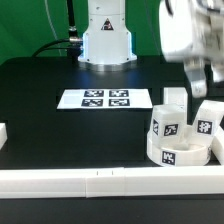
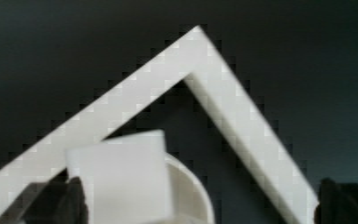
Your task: Assemble stool
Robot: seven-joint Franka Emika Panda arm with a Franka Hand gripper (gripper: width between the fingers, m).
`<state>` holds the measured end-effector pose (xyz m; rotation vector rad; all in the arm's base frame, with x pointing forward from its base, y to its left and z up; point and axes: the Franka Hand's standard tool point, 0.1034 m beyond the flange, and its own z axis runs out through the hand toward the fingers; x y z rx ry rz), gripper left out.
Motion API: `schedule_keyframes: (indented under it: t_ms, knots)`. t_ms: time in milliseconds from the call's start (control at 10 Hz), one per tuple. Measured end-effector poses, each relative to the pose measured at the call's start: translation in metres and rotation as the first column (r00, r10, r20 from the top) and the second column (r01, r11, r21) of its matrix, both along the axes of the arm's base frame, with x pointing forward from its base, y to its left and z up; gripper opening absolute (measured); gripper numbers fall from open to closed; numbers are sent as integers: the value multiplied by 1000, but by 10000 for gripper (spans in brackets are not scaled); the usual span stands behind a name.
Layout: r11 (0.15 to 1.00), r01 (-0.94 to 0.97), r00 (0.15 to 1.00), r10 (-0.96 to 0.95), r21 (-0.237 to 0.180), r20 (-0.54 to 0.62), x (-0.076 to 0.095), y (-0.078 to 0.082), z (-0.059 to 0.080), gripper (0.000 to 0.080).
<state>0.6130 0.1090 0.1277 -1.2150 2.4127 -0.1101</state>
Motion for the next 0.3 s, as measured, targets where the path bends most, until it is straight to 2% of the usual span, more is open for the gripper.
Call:
schedule_keyframes:
  t_ms: [100,300]
  knots:
    - [999,-2,1000,2,37,-10,-2,6,12,647]
    - [1000,-11,1000,11,26,-14,-3,5,7,649]
